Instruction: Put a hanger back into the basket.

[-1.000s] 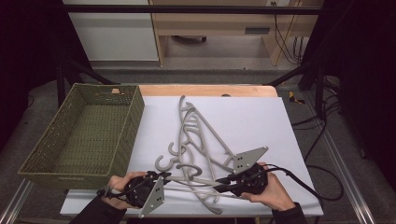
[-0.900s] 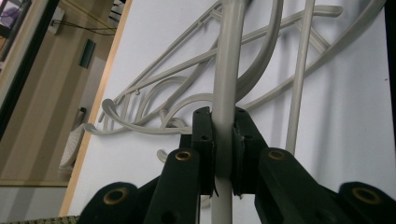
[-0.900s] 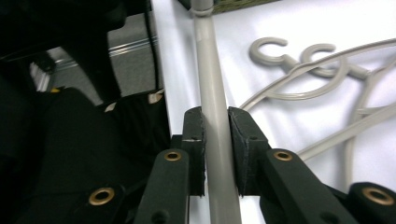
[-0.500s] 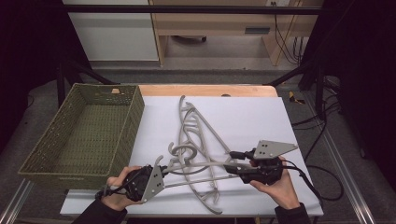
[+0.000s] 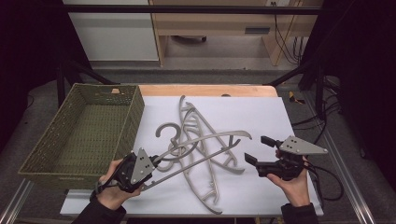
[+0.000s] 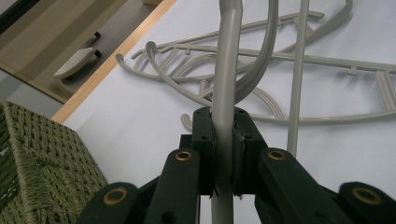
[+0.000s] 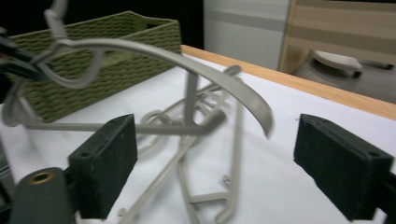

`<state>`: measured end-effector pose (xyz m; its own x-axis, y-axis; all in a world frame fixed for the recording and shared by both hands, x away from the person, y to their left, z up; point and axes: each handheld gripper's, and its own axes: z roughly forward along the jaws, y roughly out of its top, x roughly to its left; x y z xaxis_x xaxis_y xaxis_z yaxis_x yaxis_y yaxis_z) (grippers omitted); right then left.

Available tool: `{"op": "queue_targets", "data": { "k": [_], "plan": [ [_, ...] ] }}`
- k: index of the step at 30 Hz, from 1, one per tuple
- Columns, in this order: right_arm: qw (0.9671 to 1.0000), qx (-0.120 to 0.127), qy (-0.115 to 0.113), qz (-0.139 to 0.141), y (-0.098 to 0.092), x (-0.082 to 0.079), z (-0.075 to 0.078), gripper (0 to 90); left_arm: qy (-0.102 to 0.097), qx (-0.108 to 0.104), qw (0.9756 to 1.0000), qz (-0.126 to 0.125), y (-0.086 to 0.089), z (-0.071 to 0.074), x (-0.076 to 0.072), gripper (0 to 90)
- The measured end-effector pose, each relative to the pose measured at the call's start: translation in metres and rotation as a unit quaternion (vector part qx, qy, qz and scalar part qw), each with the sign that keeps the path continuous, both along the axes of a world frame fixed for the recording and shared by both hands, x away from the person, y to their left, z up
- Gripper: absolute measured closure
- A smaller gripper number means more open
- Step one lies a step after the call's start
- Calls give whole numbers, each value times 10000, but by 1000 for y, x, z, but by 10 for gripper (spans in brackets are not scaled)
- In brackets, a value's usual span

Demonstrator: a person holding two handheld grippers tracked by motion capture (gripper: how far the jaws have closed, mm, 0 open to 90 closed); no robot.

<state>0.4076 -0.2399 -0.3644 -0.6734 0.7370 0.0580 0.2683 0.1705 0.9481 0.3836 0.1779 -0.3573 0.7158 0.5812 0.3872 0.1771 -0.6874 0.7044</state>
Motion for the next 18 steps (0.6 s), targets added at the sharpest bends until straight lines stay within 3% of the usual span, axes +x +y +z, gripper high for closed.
{"op": "queue_targets", "data": {
  "k": [7,14,18],
  "plan": [
    [9989,130,150,-424,-12,4,-10,56,-26,-207,9997,136,8,14,2,819],
    [9981,-32,279,-543,-16,4,-17,30,-211,-608,9977,210,23,44,3,819],
    [9979,-67,301,-578,-17,4,-19,27,-272,-610,9974,275,33,63,8,819]
  ]
}}
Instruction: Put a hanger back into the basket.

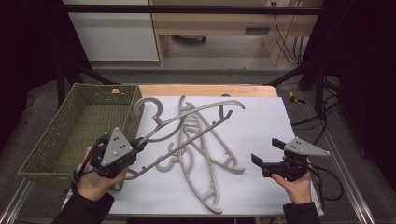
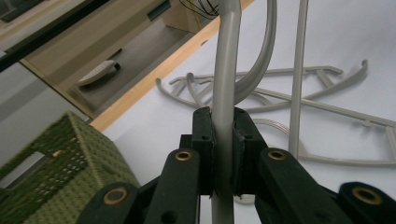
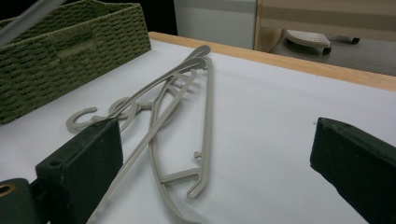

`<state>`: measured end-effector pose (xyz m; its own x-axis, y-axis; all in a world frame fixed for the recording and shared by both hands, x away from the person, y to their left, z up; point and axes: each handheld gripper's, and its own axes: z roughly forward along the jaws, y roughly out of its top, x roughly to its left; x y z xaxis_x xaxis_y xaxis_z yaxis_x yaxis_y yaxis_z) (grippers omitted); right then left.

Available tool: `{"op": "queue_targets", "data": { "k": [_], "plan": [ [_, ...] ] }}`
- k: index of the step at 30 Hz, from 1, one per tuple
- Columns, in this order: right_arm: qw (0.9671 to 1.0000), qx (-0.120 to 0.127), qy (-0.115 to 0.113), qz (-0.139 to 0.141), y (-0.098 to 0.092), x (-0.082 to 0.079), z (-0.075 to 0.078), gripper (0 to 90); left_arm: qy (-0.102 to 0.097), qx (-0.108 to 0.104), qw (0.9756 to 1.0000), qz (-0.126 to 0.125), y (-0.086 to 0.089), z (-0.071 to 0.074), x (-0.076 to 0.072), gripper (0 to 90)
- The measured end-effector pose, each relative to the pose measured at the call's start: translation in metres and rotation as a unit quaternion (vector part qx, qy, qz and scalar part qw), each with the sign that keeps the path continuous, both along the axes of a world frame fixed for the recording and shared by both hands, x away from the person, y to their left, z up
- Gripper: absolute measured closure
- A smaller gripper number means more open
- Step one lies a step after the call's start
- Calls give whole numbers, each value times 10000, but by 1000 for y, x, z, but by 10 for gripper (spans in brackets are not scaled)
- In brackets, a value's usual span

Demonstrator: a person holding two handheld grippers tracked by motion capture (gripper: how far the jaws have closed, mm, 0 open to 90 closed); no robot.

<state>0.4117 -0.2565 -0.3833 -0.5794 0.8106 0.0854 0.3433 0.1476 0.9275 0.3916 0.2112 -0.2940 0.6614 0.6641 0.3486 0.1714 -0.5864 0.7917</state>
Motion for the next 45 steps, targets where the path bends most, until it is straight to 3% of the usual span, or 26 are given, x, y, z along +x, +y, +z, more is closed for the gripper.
{"op": "queue_targets", "data": {
  "k": [6,13,18,19,28,34,45],
  "plan": [
    [10000,24,0,-87,0,1,-2,20,6,-100,9999,115,18,20,14,819],
    [9999,4,18,-108,-1,0,-2,20,-16,-78,9995,306,42,37,29,820],
    [9999,-34,29,-102,0,1,-4,20,-6,-33,9992,394,54,42,37,819],
    [9999,-29,43,-107,0,1,-3,20,-34,85,9986,523,61,44,42,819],
    [9999,-29,47,-113,-2,1,-3,18,-92,160,9960,878,101,38,61,819],
    [9999,-35,75,-125,-1,1,-4,19,10,193,9936,1109,124,30,68,819],
    [9999,-65,84,-88,0,2,-5,18,195,276,9869,1578,162,14,76,818]
  ]
}}
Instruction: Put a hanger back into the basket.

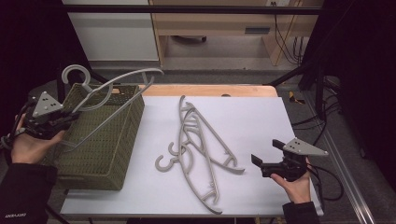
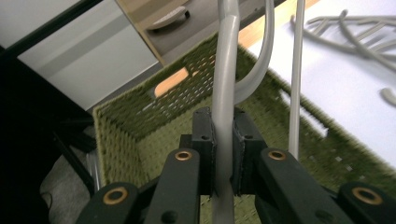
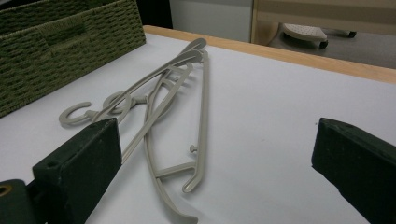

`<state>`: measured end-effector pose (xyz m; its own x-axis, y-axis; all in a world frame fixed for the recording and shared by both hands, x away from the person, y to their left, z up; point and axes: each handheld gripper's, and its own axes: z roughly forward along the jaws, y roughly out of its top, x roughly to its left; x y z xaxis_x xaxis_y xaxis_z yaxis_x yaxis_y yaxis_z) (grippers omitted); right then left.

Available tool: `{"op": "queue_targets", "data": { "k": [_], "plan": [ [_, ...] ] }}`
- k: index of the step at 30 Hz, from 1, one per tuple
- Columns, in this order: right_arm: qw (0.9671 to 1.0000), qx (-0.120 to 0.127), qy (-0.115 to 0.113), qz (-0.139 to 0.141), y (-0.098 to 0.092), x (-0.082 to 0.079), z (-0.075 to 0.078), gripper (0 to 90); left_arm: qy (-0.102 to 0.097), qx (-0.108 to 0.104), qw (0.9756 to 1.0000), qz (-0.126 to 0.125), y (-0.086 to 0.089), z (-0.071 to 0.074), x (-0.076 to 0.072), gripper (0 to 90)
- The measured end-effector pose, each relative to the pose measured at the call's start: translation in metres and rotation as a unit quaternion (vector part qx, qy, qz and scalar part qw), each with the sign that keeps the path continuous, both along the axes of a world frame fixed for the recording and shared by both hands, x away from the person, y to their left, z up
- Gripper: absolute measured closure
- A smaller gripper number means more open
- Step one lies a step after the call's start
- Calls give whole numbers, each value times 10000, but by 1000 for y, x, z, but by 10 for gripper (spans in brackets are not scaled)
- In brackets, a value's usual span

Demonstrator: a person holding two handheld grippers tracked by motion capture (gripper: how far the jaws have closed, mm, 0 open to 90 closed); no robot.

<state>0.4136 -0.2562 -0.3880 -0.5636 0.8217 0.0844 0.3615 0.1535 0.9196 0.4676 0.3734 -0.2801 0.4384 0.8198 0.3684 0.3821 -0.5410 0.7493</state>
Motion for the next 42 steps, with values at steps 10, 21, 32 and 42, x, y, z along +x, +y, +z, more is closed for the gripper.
{"op": "queue_targets", "data": {
  "k": [10,21,32,42],
  "plan": [
    [10000,-11,20,5,0,0,0,18,118,177,9995,246,27,-15,4,818],
    [10000,-27,40,6,1,1,-1,19,251,309,9978,524,50,-30,3,818],
    [10000,-56,63,25,2,2,-3,19,350,343,9959,762,61,-45,4,818],
    [9999,-64,71,57,2,2,-3,19,595,362,9931,948,62,-64,12,817]
  ]
}}
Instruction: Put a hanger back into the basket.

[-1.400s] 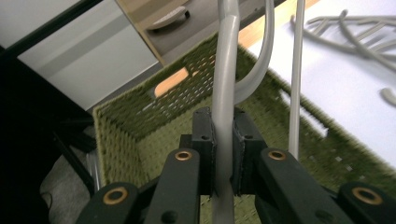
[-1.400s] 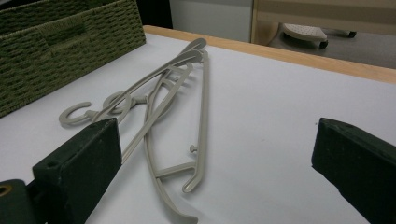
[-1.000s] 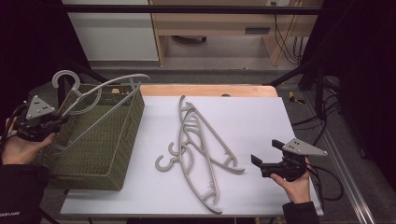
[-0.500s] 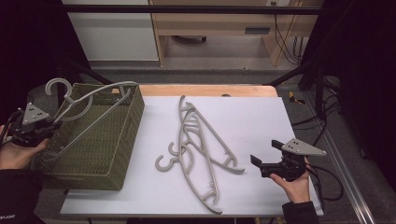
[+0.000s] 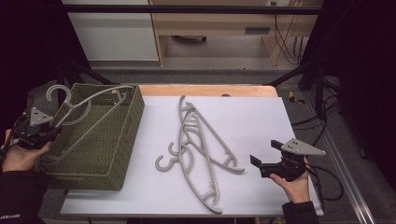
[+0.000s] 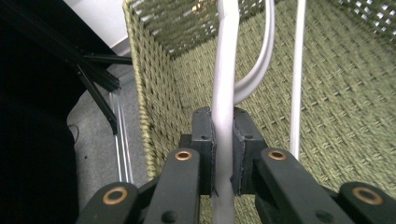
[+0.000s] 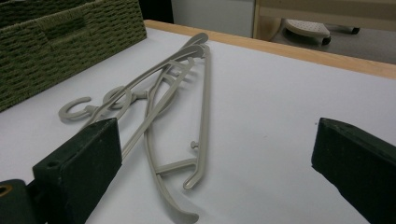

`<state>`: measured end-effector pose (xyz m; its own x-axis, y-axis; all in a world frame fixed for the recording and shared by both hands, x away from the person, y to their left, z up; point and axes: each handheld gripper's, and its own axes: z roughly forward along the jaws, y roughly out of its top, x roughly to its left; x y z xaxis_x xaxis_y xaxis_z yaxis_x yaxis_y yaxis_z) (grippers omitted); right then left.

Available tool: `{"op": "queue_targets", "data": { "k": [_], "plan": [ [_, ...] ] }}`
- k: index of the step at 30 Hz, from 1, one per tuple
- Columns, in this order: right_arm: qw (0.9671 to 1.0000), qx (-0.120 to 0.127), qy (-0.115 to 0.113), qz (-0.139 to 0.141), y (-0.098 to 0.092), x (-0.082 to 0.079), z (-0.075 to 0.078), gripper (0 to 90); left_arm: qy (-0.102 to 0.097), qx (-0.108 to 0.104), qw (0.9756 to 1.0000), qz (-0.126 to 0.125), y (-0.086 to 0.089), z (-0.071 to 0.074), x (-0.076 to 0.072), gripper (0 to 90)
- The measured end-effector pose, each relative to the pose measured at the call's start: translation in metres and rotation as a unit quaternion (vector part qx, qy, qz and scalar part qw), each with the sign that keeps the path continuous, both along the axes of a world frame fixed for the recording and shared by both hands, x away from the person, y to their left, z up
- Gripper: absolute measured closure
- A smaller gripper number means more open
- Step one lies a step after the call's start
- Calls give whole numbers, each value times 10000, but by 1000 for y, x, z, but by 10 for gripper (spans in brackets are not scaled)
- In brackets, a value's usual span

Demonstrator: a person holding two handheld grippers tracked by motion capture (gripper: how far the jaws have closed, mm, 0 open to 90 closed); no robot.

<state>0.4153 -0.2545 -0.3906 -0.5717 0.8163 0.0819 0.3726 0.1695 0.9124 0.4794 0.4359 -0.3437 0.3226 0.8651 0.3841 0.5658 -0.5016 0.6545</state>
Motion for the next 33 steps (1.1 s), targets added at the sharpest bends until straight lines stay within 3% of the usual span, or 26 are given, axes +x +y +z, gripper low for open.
{"op": "queue_targets", "data": {
  "k": [5,12,16,19,22,24,27,30,33],
  "plan": [
    [10000,-26,8,14,0,0,0,19,183,132,9997,-19,-10,-13,7,814],
    [10000,-7,6,22,0,0,0,20,421,153,9990,14,-18,-29,15,809],
    [10000,-12,-4,21,0,-1,0,21,550,-25,9984,108,-19,-35,18,802],
    [10000,-26,-13,9,1,-1,0,21,687,-36,9975,167,-18,-37,20,789],
    [10000,-20,-24,12,0,-1,0,22,768,-230,9963,312,-13,-39,20,751],
    [10000,-14,-28,6,0,-1,0,23,749,-343,9962,295,-11,-35,18,753],
    [10000,2,-29,21,0,-1,1,23,619,-312,9973,233,-11,-31,14,714],
    [10000,10,-38,40,-1,-1,1,23,337,-520,9980,99,-11,-25,5,648],
    [10000,49,-59,13,-1,-2,2,20,63,-861,9963,-58,-13,-17,-5,594]
  ]
}}
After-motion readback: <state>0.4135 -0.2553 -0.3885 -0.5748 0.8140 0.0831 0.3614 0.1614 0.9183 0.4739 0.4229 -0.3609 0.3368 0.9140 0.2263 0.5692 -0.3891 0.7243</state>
